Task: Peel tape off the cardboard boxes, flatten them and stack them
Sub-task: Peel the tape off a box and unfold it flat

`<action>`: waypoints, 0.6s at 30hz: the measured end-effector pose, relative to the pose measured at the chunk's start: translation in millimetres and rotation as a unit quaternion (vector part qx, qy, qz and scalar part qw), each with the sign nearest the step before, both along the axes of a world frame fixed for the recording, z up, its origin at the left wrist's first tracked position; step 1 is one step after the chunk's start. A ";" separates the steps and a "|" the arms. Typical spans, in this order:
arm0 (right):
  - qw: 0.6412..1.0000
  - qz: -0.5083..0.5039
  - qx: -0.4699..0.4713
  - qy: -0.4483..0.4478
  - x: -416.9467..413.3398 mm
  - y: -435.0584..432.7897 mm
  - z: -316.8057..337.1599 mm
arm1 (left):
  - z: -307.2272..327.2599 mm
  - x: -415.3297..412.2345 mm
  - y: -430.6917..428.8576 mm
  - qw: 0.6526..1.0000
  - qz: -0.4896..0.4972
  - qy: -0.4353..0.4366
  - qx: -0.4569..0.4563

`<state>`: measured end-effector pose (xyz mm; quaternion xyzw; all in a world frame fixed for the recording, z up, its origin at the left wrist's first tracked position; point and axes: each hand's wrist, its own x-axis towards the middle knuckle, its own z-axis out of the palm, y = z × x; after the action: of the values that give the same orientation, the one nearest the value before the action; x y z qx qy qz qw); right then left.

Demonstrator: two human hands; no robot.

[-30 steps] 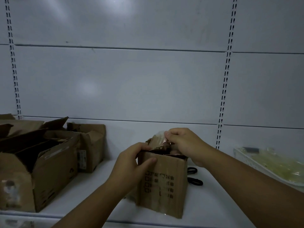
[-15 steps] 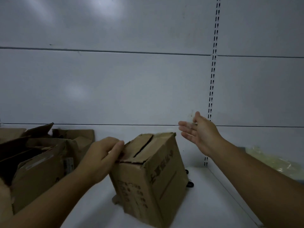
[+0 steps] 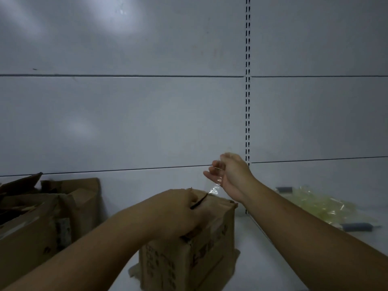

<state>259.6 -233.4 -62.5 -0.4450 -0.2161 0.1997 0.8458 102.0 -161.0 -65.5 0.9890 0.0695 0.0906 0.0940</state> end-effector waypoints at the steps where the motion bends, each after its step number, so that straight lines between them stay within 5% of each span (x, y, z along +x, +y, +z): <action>1: 1.000 -0.004 0.002 0.010 0.5 2.5 -0.5 | -2.2 3.0 -7.1 1.000 -0.010 0.000 0.011; 5: 1.000 -0.011 -0.002 0.026 8.1 8.7 -4.4 | -10.3 17.4 -8.6 0.994 0.013 0.069 0.082; 10: 0.999 -0.028 -0.037 0.006 31.6 -7.7 -3.7 | -8.6 3.0 22.7 0.987 0.023 0.036 0.156; 14: 0.994 -0.061 -0.087 -0.013 53.7 -32.2 -12.0 | -17.1 0.5 36.5 0.991 0.020 -0.012 0.133; 18: 0.999 -0.038 -0.031 0.021 64.2 -63.8 -8.8 | -24.7 12.6 33.4 0.996 -0.020 -0.019 0.090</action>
<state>323.8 -297.2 -71.3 -0.4751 -0.1753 0.1834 0.8426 114.6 -127.6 -90.2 0.9928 0.0394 0.1129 0.0081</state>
